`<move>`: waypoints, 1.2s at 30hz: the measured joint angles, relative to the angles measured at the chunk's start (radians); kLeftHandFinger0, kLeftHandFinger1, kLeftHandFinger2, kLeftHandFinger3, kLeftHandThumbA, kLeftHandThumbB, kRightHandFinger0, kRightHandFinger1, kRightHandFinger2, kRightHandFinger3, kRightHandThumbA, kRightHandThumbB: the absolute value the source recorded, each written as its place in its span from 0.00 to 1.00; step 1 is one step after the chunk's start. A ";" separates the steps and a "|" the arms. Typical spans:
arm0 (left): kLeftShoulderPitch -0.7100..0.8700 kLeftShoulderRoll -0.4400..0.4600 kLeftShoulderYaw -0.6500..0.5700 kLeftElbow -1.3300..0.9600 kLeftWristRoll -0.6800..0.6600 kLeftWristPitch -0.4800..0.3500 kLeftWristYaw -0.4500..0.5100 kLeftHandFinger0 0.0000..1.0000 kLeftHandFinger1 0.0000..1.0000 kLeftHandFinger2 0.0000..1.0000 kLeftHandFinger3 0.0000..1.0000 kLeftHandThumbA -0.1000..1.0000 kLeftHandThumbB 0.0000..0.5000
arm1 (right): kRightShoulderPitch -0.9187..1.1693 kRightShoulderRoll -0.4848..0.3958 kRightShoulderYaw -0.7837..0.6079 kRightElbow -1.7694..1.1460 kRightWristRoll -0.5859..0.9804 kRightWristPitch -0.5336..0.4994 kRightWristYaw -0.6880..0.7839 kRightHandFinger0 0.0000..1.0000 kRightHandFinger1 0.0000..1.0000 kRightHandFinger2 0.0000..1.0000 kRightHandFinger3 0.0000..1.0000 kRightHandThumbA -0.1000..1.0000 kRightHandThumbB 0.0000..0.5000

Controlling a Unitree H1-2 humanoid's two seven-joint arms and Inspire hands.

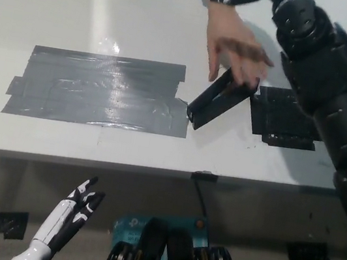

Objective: A stapler is kept on the black spot marked on the desk infront of the robot. The robot picks up the stapler using its right hand and passes it to a person

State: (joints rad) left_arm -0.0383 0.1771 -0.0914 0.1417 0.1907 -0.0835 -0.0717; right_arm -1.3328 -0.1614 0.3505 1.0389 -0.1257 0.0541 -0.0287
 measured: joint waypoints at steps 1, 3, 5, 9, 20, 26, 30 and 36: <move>0.000 0.000 -0.001 0.000 0.000 0.001 0.000 1.00 0.93 0.86 1.00 0.93 0.78 | 0.020 -0.016 -0.008 -0.077 -0.001 0.005 0.009 1.00 1.00 1.00 1.00 1.00 0.62; 0.000 0.000 -0.002 0.000 0.000 0.001 0.000 1.00 0.94 0.87 1.00 0.93 0.78 | 0.043 -0.030 -0.017 -0.136 0.000 0.015 0.017 1.00 1.00 1.00 1.00 1.00 0.63; 0.000 0.000 -0.003 0.002 0.000 0.002 0.000 1.00 0.94 0.86 1.00 0.93 0.81 | 0.076 -0.044 -0.033 -0.217 0.002 0.023 0.025 1.00 1.00 1.00 1.00 1.00 0.54; -0.002 0.000 -0.003 0.006 0.000 0.002 0.000 1.00 0.94 0.85 1.00 0.94 0.78 | 0.140 -0.067 -0.048 -0.344 0.004 0.044 0.035 1.00 1.00 1.00 1.00 1.00 0.66; -0.031 -0.001 -0.004 0.020 -0.001 0.002 0.000 1.00 0.94 0.87 1.00 0.95 0.78 | 0.433 -0.141 -0.079 -0.689 0.013 0.122 0.063 1.00 1.00 1.00 1.00 1.00 0.56; -0.043 -0.002 -0.005 0.040 0.000 0.003 0.000 1.00 0.93 0.88 1.00 0.96 0.78 | 0.638 -0.197 -0.102 -0.861 0.035 0.159 0.070 1.00 1.00 1.00 1.00 0.98 0.60; -0.048 -0.002 -0.005 0.048 -0.001 0.003 0.001 1.00 0.93 0.89 1.00 0.99 0.81 | 0.785 -0.224 -0.111 -0.983 0.050 0.167 0.069 1.00 1.00 1.00 1.00 1.00 0.59; -0.049 -0.002 -0.006 0.056 -0.001 0.003 0.001 1.00 0.94 0.95 1.00 1.00 0.86 | 1.007 -0.221 -0.110 -1.157 0.065 0.168 0.069 1.00 1.00 1.00 1.00 1.00 0.30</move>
State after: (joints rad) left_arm -0.0873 0.1749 -0.0971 0.1975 0.1901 -0.0809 -0.0711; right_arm -0.3255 -0.3829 0.2409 -0.1184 -0.0604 0.2226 0.0405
